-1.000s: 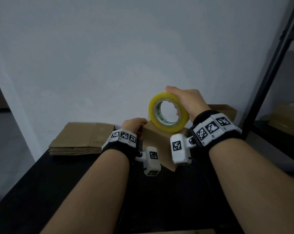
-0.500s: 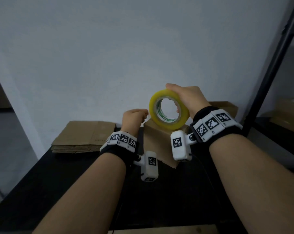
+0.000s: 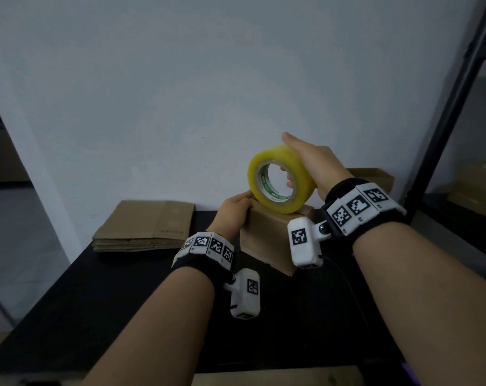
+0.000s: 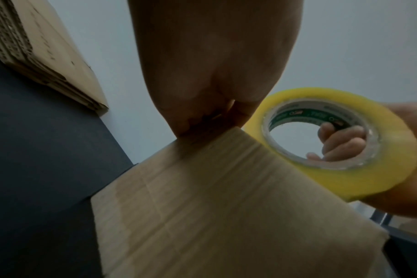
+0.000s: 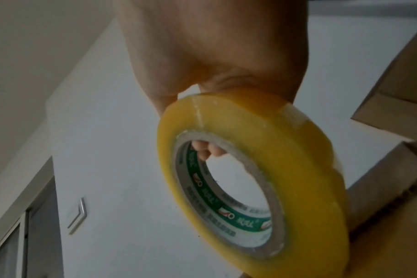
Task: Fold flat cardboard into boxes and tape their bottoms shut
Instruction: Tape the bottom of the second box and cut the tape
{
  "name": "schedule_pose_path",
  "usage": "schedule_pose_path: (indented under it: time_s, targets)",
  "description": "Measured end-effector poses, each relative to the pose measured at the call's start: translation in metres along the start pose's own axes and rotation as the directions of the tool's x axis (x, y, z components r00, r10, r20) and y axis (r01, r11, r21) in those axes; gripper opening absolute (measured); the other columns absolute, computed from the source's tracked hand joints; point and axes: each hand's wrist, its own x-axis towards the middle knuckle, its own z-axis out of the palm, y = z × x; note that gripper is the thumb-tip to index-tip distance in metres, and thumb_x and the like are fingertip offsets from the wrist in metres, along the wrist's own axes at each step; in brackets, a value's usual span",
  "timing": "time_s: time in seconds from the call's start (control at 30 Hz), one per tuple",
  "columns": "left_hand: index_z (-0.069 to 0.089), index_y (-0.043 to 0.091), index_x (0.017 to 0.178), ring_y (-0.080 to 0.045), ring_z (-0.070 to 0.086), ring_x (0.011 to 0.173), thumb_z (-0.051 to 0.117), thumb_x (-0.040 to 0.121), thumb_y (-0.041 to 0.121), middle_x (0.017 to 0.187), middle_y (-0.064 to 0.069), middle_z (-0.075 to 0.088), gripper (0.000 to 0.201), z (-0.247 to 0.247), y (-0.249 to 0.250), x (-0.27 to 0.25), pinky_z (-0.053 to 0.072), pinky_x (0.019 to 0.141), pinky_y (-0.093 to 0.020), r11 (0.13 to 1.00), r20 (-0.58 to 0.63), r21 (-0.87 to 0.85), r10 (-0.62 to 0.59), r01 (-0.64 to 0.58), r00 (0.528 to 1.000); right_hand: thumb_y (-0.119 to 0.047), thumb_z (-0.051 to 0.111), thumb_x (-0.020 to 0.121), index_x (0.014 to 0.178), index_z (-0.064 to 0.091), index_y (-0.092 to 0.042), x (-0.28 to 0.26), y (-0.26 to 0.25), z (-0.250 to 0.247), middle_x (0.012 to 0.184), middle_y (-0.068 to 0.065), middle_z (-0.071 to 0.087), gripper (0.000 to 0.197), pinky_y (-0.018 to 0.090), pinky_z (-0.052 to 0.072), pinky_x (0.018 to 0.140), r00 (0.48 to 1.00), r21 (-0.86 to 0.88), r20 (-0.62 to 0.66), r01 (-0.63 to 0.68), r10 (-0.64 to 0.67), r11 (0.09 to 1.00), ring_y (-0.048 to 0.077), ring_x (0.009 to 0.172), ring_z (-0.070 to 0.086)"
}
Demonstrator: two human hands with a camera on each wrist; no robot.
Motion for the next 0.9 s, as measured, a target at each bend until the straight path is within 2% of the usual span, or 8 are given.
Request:
schedule_pose_path:
  time_s: [0.07,0.17,0.27,0.37,0.53,0.63,0.73,0.9]
  targets:
    - [0.060,0.015,0.129,-0.017,0.048,0.118,0.036,0.095,0.004,0.124,-0.001,0.058,0.042,0.001,-0.003,0.002,0.036,0.103,-0.027,0.999,-0.001,0.032,0.017,-0.017,1.000,-0.051,0.068,0.081,0.094,0.072,-0.002,-0.001,0.000,-0.002,0.079,0.013,0.074,0.050,0.033,0.059,0.063,0.999,-0.025,-0.019,0.027,-0.027,0.999,0.020,0.059,0.063]
    - [0.052,0.009,0.137,-0.020,0.041,0.132,0.035,0.097,0.006,0.142,-0.005,0.049,0.043,0.001,-0.006,0.003,0.027,0.115,-0.031,0.997,-0.002,0.079,0.016,-0.016,1.000,-0.044,0.069,0.082,0.092,0.073,0.003,-0.004,-0.002,-0.008,0.067,0.009,0.068,0.048,0.026,0.048,0.051,0.998,-0.054,-0.021,0.054,-0.055,0.997,0.017,0.051,0.056]
    - [0.051,0.008,0.138,-0.020,0.040,0.134,0.034,0.098,0.006,0.143,-0.006,0.048,0.043,0.002,-0.009,0.004,0.026,0.114,-0.027,0.992,-0.001,0.122,0.037,-0.036,0.999,-0.042,0.071,0.081,0.092,0.072,0.003,-0.007,-0.005,-0.010,0.067,0.011,0.067,0.047,0.026,0.046,0.050,0.997,-0.084,-0.017,0.070,-0.072,0.994,0.018,0.051,0.056]
    - [0.052,0.009,0.137,-0.021,0.041,0.133,0.034,0.099,0.007,0.142,-0.006,0.049,0.042,0.003,-0.009,0.003,0.027,0.115,-0.031,0.983,0.001,0.173,0.059,-0.058,0.998,-0.042,0.071,0.080,0.090,0.072,0.003,-0.011,-0.009,-0.008,0.068,0.014,0.067,0.047,0.026,0.047,0.050,0.995,-0.157,-0.024,0.097,-0.102,0.983,0.021,0.052,0.057]
    - [0.054,0.018,0.135,-0.021,0.040,0.134,0.034,0.099,0.013,0.143,-0.003,0.048,0.041,0.000,-0.009,0.006,0.027,0.114,-0.028,0.962,0.025,0.271,0.042,-0.047,0.999,-0.041,0.068,0.075,0.080,0.070,-0.002,-0.017,-0.015,-0.011,0.068,0.012,0.072,0.040,0.025,0.050,0.048,0.989,-0.332,-0.046,0.119,-0.143,0.936,0.021,0.050,0.061]
    - [0.053,0.021,0.136,-0.021,0.039,0.135,0.034,0.099,0.014,0.144,-0.003,0.047,0.042,0.000,-0.008,0.006,0.027,0.114,-0.029,0.945,0.042,0.323,0.030,-0.042,0.999,-0.039,0.066,0.072,0.076,0.069,-0.003,-0.022,-0.020,-0.015,0.062,0.011,0.070,0.037,0.026,0.049,0.048,0.988,-0.424,-0.041,0.115,-0.147,0.898,0.023,0.046,0.060]
    - [0.054,0.025,0.134,-0.022,0.041,0.133,0.033,0.098,0.017,0.144,-0.002,0.049,0.043,0.000,-0.009,0.006,0.028,0.113,-0.028,0.928,0.035,0.372,0.023,-0.034,0.999,-0.036,0.063,0.072,0.070,0.066,-0.005,-0.028,-0.025,-0.020,0.056,0.008,0.067,0.032,0.031,0.050,0.056,0.989,-0.558,-0.032,0.103,-0.145,0.823,0.024,0.046,0.060]
    - [0.053,0.031,0.135,-0.023,0.049,0.123,0.030,0.099,0.019,0.139,-0.005,0.052,0.043,0.003,-0.007,0.008,0.032,0.091,-0.021,0.895,-0.022,0.445,-0.002,0.012,1.000,-0.032,0.064,0.073,0.078,0.066,-0.005,-0.035,-0.020,-0.036,0.067,0.011,0.070,0.028,0.039,0.056,0.076,1.000,-0.723,0.002,0.020,-0.027,0.691,0.030,0.065,0.067]
